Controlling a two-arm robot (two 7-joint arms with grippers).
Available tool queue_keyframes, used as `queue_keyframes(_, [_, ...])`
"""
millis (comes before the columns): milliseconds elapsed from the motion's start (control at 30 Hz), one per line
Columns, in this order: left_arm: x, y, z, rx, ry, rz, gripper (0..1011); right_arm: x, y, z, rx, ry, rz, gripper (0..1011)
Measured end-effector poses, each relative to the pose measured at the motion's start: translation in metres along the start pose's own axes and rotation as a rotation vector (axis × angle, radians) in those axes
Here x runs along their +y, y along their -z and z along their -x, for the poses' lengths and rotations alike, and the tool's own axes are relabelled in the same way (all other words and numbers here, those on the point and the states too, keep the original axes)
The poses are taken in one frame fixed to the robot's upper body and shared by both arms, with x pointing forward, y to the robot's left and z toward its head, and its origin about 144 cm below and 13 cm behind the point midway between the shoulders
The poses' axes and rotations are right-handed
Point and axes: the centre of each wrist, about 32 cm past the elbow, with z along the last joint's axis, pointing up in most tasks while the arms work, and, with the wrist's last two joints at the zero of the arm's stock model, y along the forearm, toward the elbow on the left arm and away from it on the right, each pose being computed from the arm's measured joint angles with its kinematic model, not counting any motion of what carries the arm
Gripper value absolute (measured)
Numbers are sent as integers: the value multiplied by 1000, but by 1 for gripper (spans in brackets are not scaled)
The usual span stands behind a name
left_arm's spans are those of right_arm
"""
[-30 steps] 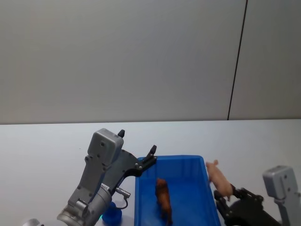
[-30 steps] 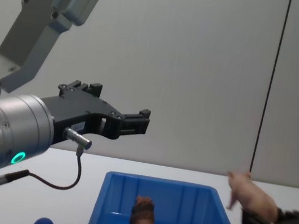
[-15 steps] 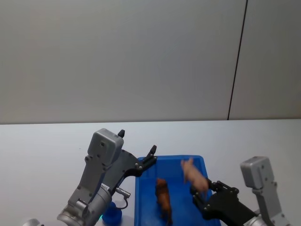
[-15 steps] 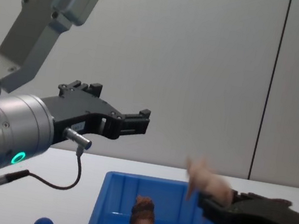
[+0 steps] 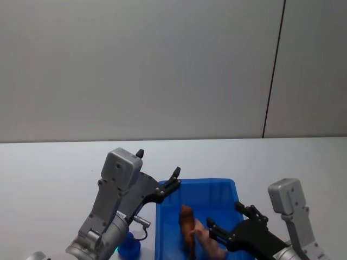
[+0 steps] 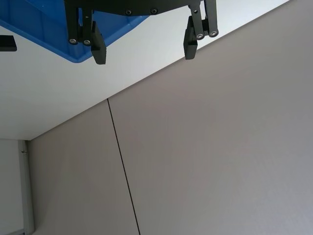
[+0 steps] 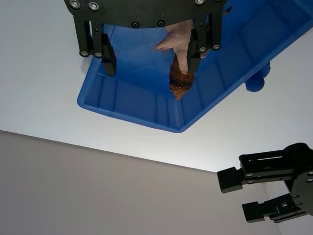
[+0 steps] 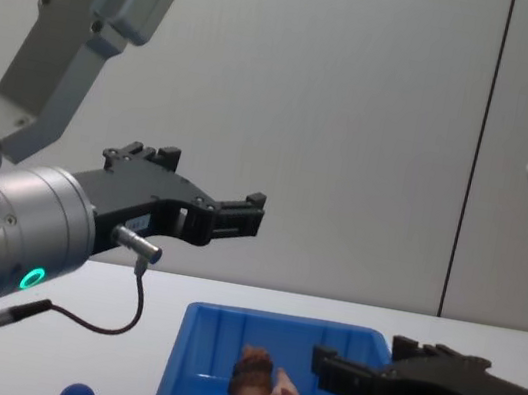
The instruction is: Pick up the two dolls from the table and place them into the box.
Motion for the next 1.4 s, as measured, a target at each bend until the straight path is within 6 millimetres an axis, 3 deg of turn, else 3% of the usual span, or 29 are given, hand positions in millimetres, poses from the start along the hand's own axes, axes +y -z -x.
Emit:
queue_keyframes(200, [0, 0, 0, 0, 0, 0, 1001, -2, 1, 0, -1, 26, -2, 1001])
queue_keyframes(967, [0, 0, 0, 0, 0, 0, 1001, -48, 8, -22, 14, 284, 2, 1001])
queue_keyframes(1400, [1, 0, 0, 0, -1, -8, 1001, -60, 10, -28, 15, 343, 9, 1001])
